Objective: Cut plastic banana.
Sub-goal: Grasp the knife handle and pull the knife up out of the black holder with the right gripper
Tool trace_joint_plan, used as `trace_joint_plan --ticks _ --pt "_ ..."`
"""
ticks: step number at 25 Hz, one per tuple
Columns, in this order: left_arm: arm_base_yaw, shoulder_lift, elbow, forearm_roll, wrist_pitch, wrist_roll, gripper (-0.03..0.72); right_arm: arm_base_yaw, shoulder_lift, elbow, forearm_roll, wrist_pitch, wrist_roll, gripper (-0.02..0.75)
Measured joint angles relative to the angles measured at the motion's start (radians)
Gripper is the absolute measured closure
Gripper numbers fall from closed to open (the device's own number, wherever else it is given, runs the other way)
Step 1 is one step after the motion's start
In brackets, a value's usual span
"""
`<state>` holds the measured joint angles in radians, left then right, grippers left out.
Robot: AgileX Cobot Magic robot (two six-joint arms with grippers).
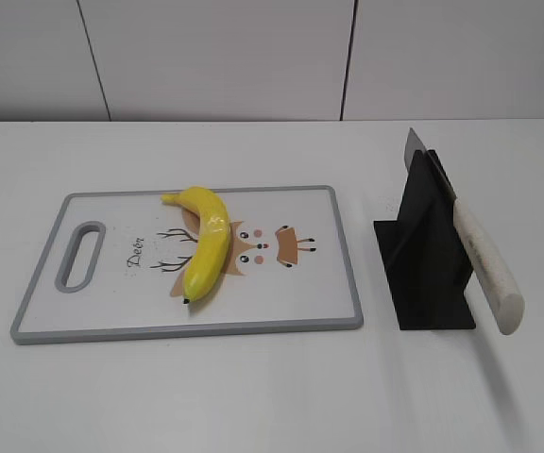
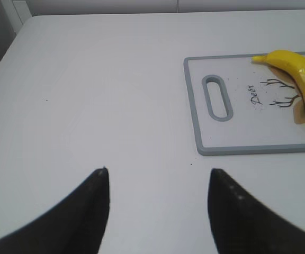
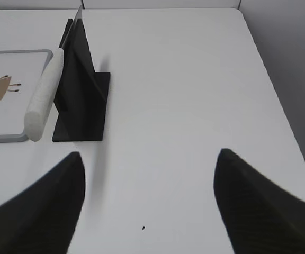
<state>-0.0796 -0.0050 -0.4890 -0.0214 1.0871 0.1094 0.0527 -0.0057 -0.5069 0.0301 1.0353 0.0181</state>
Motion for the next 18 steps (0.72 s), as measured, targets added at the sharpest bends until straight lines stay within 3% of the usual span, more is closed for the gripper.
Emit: trace_joint_plan --ticks 18 --pt "0.000 0.000 0.000 0.000 0.000 0.000 0.136 0.000 0.000 0.000 0.000 0.000 0.000 0.162"
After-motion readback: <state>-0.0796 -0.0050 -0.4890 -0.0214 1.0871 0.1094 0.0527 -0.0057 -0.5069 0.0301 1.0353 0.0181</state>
